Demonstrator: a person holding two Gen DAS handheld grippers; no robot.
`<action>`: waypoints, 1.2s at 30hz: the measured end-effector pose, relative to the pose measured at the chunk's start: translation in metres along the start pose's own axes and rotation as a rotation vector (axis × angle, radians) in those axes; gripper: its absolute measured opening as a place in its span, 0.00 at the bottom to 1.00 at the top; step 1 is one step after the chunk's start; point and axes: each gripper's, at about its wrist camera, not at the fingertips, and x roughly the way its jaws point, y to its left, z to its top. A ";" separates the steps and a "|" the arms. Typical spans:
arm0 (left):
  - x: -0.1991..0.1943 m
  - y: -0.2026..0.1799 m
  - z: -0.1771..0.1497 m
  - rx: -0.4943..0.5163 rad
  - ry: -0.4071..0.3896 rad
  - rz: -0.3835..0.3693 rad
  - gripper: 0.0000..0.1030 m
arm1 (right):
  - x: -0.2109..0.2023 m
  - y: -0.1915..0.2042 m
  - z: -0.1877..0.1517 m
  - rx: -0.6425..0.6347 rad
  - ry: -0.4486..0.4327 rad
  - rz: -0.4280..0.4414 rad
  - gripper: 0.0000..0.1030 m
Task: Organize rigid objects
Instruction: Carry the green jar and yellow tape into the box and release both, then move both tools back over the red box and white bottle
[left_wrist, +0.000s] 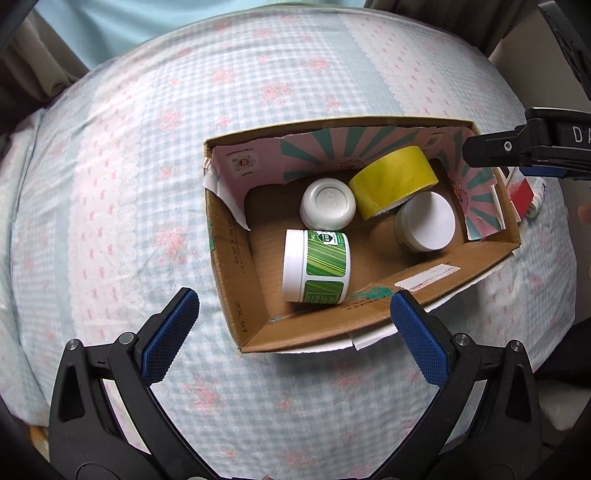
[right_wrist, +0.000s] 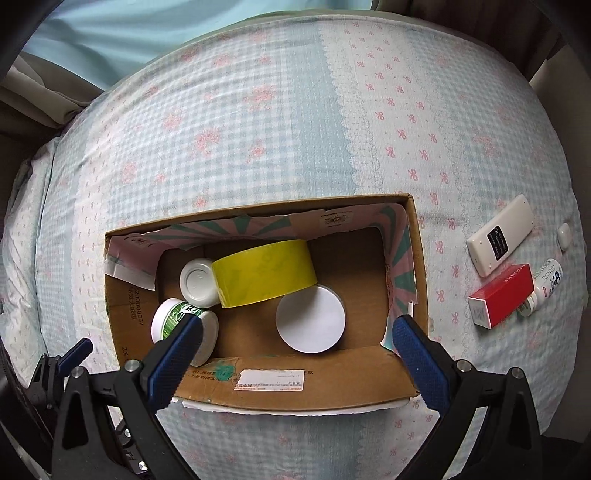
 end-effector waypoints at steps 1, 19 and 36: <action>-0.007 0.002 -0.004 -0.007 -0.004 -0.003 1.00 | -0.005 0.002 -0.002 0.000 -0.010 -0.001 0.99; -0.110 -0.061 -0.028 -0.015 -0.143 -0.046 1.00 | -0.131 -0.076 -0.081 0.126 -0.162 -0.058 0.99; -0.135 -0.222 0.033 0.277 -0.158 -0.168 1.00 | -0.190 -0.252 -0.134 0.482 -0.269 -0.043 0.99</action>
